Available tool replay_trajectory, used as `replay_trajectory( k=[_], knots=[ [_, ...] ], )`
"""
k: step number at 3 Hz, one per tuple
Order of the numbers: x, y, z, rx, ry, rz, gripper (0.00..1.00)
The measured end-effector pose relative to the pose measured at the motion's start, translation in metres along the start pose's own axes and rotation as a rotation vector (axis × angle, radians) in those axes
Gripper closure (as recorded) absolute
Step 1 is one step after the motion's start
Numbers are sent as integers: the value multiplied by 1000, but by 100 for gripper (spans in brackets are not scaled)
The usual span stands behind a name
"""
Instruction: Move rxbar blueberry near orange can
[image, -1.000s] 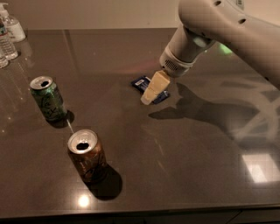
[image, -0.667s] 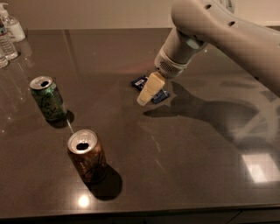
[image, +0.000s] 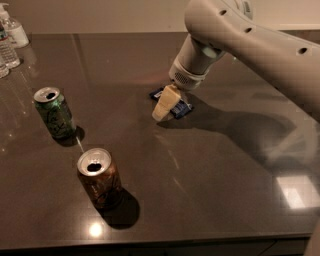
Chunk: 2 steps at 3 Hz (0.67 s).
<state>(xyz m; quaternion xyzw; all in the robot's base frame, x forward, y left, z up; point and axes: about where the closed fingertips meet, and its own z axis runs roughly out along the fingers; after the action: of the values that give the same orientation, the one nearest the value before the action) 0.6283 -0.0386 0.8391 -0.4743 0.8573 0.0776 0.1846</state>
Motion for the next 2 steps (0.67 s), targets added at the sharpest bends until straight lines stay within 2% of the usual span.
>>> replay_trajectory(
  k=[2],
  knots=[
    [-5,3,12,-30,16,-8,60]
  ],
)
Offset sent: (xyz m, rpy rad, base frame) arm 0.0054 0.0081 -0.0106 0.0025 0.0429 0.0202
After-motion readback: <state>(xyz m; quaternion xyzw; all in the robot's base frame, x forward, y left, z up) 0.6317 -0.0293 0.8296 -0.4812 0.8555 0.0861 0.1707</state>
